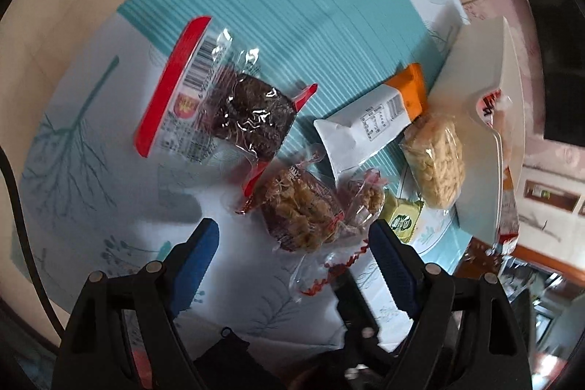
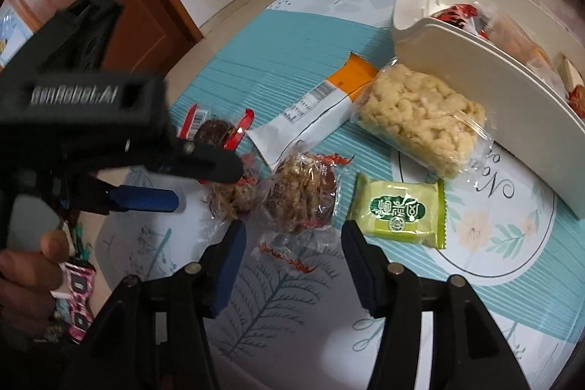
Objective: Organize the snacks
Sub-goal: 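Lower both tools toward the red-striped snack packets on the tablecloth, then close left tool on small red-striped packet while right tool closes on brown nut packet, then lift and carry both held packets over the white plastic box, then open left tool releasing red-striped packet while right tool drops nut packet into box, then withdraw both tools from the box toward the remaining snacks, then lower left tool to red-striped chocolate packet while right tool lowers to yellow-green packet, then close left tool on chocolate packet while right tool closes on yellow-green packet, then lift and carry both held packets over the white plastic box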
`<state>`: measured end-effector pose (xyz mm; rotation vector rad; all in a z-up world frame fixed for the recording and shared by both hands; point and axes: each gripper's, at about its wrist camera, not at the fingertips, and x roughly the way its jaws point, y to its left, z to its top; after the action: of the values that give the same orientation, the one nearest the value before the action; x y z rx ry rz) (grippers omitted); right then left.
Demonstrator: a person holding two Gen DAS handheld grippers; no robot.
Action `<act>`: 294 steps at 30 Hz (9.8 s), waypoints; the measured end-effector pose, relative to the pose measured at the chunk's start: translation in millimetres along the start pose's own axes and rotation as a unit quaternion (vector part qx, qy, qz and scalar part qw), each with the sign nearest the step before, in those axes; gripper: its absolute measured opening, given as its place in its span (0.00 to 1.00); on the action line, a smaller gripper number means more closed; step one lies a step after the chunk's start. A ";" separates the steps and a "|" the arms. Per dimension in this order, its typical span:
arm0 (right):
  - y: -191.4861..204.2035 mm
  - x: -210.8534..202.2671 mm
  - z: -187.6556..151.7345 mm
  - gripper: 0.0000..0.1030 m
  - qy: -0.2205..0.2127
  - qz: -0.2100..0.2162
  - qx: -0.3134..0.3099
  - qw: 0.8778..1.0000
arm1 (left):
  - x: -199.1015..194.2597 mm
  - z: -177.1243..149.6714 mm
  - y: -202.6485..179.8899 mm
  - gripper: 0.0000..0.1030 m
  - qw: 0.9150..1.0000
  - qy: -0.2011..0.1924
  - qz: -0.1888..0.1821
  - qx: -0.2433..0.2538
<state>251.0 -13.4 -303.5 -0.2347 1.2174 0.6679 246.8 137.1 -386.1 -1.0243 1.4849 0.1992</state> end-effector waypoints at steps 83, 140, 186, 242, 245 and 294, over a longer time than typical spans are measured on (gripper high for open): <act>-84.1 -113.8 40.9 0.46 -0.200 -0.103 0.055 0.973 | -61.2 40.6 -174.1 0.52 0.982 -0.075 -0.032 0.169; -108.7 -108.0 25.4 0.54 -0.223 -0.220 0.092 0.945 | -82.8 5.5 -172.6 0.74 0.916 -0.218 -0.028 0.336; -89.0 13.9 2.9 0.55 0.038 -0.002 0.325 0.945 | -24.2 34.1 -22.8 0.76 0.950 -0.080 0.157 0.259; -86.7 30.0 0.1 0.50 0.095 -0.084 0.406 0.905 | -25.2 21.9 -10.8 0.37 0.967 -0.102 0.128 0.196; -80.4 31.8 -1.7 0.50 0.100 -0.073 0.391 0.912 | -31.7 20.5 -9.5 0.37 0.968 -0.109 0.122 0.189; -119.1 -120.2 54.4 0.50 -0.242 -0.210 0.116 0.940 | -66.8 10.5 -275.0 0.37 0.907 -0.235 -0.008 0.350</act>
<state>341.7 -121.4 -195.2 -0.1155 0.7259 0.1835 431.0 13.0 -210.4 -0.3611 0.9779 -0.0992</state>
